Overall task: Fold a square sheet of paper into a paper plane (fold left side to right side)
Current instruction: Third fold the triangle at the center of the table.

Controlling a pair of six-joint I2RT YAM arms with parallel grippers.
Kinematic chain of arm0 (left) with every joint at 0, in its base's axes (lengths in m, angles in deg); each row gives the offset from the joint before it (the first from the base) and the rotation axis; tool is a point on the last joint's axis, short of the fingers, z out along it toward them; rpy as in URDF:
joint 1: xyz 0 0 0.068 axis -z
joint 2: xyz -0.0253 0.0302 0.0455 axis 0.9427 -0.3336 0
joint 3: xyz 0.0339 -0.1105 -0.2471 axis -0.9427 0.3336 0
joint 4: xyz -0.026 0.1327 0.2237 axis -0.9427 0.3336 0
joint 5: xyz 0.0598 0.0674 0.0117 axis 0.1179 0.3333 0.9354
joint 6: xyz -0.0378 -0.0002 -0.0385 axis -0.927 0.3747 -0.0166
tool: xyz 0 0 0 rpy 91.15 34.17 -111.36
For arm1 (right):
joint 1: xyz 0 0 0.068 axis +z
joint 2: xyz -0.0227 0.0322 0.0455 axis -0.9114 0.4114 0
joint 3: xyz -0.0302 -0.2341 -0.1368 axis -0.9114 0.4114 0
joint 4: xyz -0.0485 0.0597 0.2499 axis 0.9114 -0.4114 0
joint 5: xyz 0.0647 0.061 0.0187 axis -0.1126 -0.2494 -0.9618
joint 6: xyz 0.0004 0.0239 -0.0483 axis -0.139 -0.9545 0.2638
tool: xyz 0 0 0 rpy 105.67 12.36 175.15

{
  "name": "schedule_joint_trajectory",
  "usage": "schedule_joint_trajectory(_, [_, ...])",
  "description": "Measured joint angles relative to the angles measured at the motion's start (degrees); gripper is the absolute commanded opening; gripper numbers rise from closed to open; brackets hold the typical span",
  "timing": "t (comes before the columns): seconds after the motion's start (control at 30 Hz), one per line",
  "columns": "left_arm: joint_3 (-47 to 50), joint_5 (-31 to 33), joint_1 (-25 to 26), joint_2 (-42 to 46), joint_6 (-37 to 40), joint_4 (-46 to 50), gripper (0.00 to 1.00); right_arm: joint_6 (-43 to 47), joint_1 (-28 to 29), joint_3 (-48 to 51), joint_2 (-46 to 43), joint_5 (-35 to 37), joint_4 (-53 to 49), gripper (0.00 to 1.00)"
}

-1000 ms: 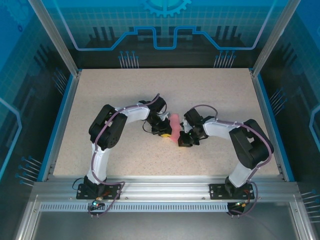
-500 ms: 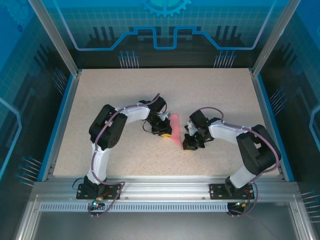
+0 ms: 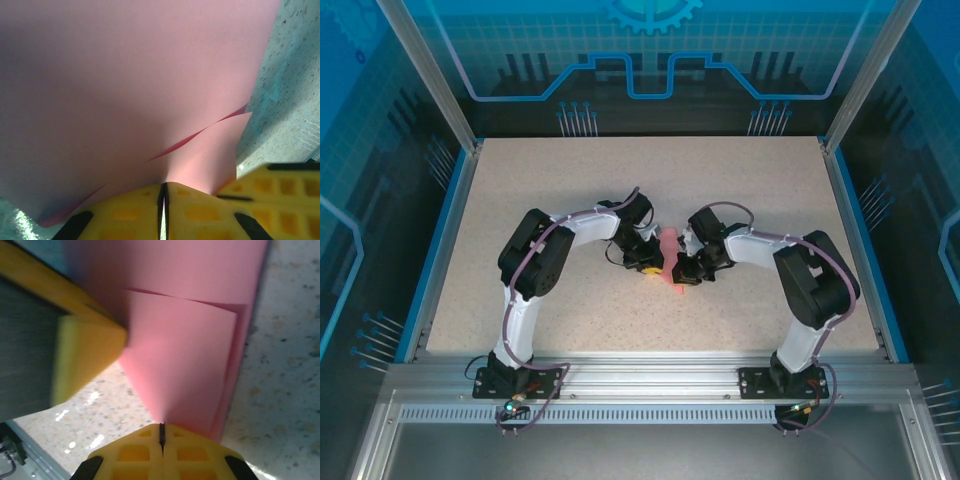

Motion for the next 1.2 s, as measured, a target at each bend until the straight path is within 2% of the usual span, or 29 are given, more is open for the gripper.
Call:
schedule_joint_trajectory(0.27, [-0.57,0.44,0.28,0.09,0.09,0.22,0.15,-0.11,0.0,-0.02,0.76,0.61,-0.13,0.0])
schedule_joint_trajectory(0.7, [-0.85,1.73,3.34,1.29,2.23,1.18,0.1,0.11,-0.02,-0.31,0.94,0.79,-0.59,0.0])
schedule_joint_trajectory(1.2, [-0.85,2.12,3.43,0.94,5.18,1.25,0.1,0.57,-0.02,-0.66,1.14,0.83,-1.11,0.0])
